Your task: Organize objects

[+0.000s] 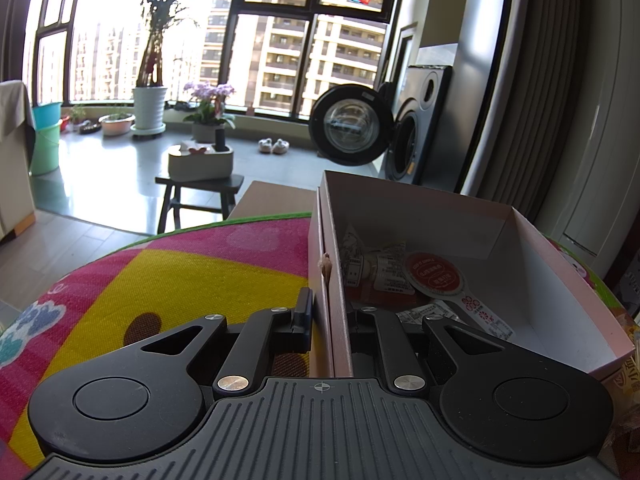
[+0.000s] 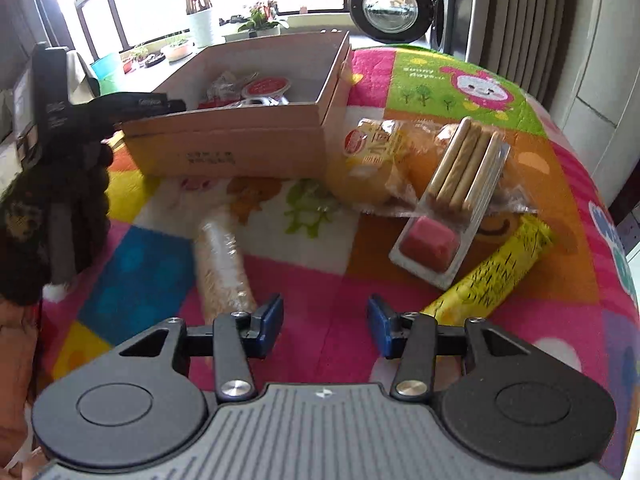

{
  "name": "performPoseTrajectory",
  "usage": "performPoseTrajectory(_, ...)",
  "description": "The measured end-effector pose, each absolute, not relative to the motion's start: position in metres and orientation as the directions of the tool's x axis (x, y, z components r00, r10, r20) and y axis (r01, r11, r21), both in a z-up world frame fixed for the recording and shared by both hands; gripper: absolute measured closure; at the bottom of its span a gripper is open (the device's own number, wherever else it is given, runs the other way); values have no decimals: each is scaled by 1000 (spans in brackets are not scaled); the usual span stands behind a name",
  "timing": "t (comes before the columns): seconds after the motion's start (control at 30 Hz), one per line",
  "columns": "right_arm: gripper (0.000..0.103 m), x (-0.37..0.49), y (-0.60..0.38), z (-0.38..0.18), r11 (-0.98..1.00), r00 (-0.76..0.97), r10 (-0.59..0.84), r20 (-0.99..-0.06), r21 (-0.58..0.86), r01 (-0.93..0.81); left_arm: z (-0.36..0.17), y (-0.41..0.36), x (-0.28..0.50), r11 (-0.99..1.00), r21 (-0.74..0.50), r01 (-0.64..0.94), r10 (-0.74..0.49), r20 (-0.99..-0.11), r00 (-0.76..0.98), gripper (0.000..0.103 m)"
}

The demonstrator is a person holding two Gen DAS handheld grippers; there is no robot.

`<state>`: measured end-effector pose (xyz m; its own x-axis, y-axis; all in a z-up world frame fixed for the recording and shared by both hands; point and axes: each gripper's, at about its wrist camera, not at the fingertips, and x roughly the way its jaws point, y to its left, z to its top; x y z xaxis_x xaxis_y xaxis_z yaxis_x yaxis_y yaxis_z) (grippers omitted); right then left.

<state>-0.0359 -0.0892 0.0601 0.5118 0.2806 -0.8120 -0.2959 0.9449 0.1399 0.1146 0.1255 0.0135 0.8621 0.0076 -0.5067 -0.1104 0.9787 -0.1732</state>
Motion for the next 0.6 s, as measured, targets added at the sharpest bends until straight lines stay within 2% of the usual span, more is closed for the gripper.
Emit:
performPoseTrajectory(0.13, 54, -60, -76, 75, 915, 497, 337, -800, 155, -372, 14, 125, 115, 979, -173, -110, 8, -507, 862, 90)
performPoseTrajectory(0.3, 22, -50, -64, 81, 913, 535, 385, -752, 225, -341, 14, 125, 115, 979, -173, -110, 8, -507, 862, 90)
performPoseTrajectory(0.4, 22, -33, -47, 69, 915, 529, 385, -756, 237, -327, 14, 125, 115, 979, -174, -110, 7, -507, 862, 89)
performPoseTrajectory(0.47, 23, -26, -30, 61, 924, 547, 348, -761, 181, -336, 14, 126, 115, 978, -175, -110, 6, -507, 862, 89)
performPoseTrajectory(0.53, 27, -23, -16, 55, 927, 563, 316, -764, 122, -355, 14, 126, 115, 979, -174, -110, 7, -507, 862, 89)
performPoseTrajectory(0.6, 39, -26, -3, 55, 921, 577, 281, -767, 45, -387, 14, 126, 115, 979, -174, -110, 7, -507, 862, 89)
